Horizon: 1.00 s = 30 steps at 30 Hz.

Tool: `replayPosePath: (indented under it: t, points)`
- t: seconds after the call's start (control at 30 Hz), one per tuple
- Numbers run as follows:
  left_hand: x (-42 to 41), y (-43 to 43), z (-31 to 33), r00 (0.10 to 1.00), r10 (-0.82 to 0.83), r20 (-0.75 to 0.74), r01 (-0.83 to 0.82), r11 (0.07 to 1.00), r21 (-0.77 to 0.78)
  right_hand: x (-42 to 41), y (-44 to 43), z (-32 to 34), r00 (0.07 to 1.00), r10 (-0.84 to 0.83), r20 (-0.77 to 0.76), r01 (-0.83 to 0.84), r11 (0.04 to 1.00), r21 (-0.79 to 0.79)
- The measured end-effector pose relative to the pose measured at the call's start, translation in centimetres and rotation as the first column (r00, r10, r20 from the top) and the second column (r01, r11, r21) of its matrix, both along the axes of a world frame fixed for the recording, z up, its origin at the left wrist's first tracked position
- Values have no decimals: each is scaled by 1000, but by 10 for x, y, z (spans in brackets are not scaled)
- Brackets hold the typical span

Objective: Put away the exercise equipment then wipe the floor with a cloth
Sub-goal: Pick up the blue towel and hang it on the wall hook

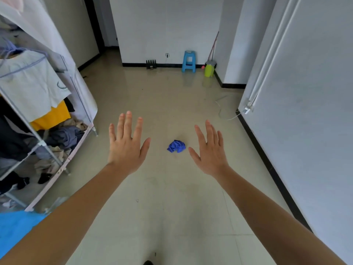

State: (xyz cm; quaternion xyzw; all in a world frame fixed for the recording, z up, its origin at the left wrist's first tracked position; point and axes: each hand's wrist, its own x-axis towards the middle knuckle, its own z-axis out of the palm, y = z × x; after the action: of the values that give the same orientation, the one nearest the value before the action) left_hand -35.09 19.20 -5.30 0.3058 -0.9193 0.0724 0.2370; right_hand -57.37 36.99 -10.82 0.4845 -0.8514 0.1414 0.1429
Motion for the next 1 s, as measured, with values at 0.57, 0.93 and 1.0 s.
replayPosePath:
  t: [0.57, 0.93, 1.0]
  points:
    - [-237, -349, -27, 973, -191, 128, 186, 981, 48, -195, -291, -17, 941, -325, 97, 326, 945, 9]
    - [-452, -568, -12, 966, -218, 142, 215, 976, 31, -391, -503, -17, 875, -413, 253, 420, 907, 30]
    - [-484, -602, -11, 969, -212, 128, 206, 977, 58, -417, -530, -18, 883, -406, 236, 405, 913, 54]
